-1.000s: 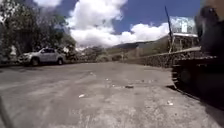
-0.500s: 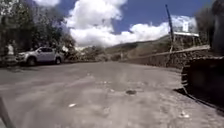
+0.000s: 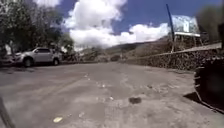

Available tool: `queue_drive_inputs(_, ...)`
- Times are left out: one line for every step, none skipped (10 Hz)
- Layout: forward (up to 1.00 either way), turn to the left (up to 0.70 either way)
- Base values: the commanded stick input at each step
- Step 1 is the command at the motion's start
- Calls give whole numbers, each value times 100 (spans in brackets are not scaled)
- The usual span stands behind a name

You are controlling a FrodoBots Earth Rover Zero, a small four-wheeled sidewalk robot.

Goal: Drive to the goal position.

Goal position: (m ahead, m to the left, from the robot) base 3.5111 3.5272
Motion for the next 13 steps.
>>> queue_drive_inputs(70, 0)
queue_drive_inputs(70, 0)
queue_drive_inputs(70, 0)
queue_drive_inputs(70, 0)
queue_drive_inputs(70, 0)
queue_drive_inputs(70, 0)
queue_drive_inputs(70, 0)
queue_drive_inputs(70, 0)
queue_drive_inputs(70, 0)
queue_drive_inputs(70, 0)
queue_drive_inputs(70, 0)
queue_drive_inputs(70, 0)
queue_drive_inputs(70, 0)
